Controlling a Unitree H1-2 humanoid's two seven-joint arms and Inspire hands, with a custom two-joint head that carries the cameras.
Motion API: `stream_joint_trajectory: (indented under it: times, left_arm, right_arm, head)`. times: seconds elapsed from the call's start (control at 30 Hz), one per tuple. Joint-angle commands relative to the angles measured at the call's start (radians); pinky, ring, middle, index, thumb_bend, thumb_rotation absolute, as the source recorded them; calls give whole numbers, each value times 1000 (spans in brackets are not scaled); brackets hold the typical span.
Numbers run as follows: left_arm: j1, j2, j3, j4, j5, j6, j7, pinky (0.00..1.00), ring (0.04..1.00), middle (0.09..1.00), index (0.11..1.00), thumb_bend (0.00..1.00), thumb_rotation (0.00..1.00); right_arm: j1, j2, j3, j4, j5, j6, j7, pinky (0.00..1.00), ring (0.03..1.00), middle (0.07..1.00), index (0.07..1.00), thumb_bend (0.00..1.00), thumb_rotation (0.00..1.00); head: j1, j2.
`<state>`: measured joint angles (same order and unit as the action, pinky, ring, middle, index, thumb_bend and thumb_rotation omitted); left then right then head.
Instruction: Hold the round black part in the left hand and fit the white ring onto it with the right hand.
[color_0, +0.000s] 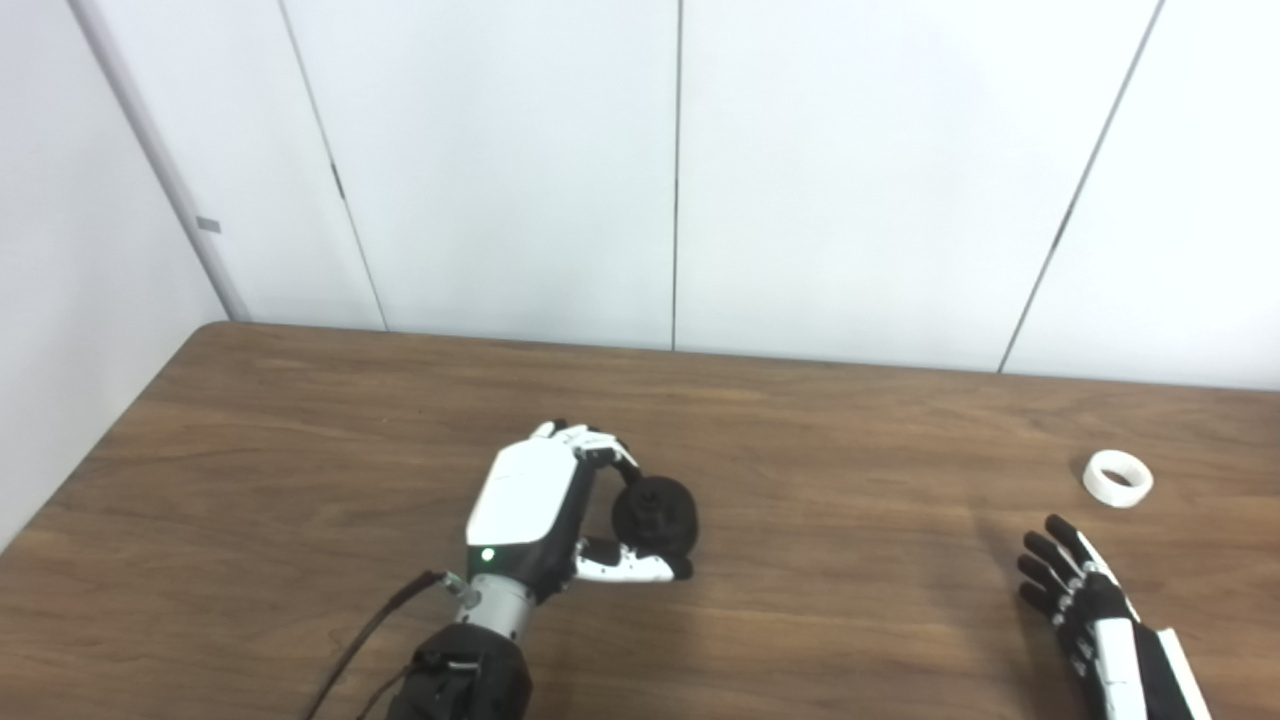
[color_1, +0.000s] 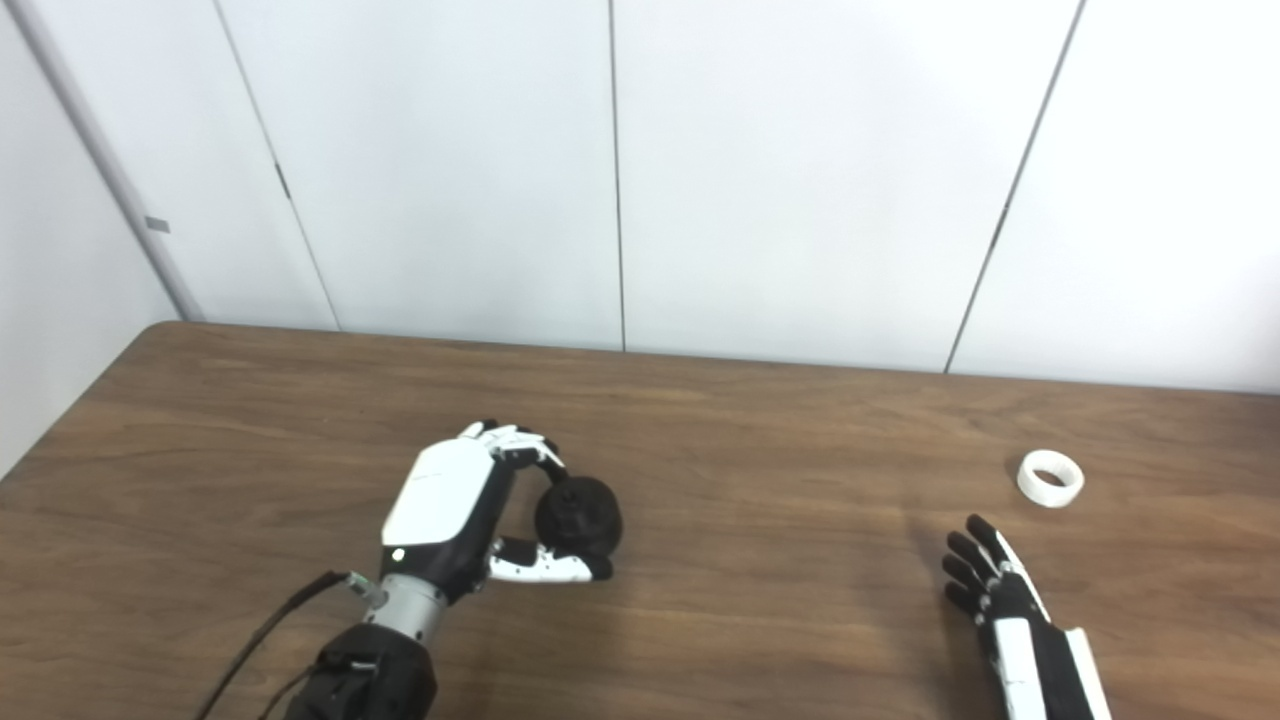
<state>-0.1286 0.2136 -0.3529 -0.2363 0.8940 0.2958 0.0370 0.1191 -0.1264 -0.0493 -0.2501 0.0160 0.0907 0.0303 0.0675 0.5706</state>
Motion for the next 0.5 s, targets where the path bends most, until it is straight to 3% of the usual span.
stream_joint_trajectory:
  times: [0.0,0.47]
  left_arm:
    - [-13,-17,-12,-10,46,-26,27,957,847,759,483,524,55]
    - [67,-117,-79,63,64,-96,47,997,868,771,483,523,54]
  right_arm:
    - [-11,7,7,-37,6,10,7,886,905,914,940,714,1000]
    - [-27,45,23,-92,-17,49,-10,882,906,919,957,645,1000]
  head:
    - [-6,5]
    - [-61,43]
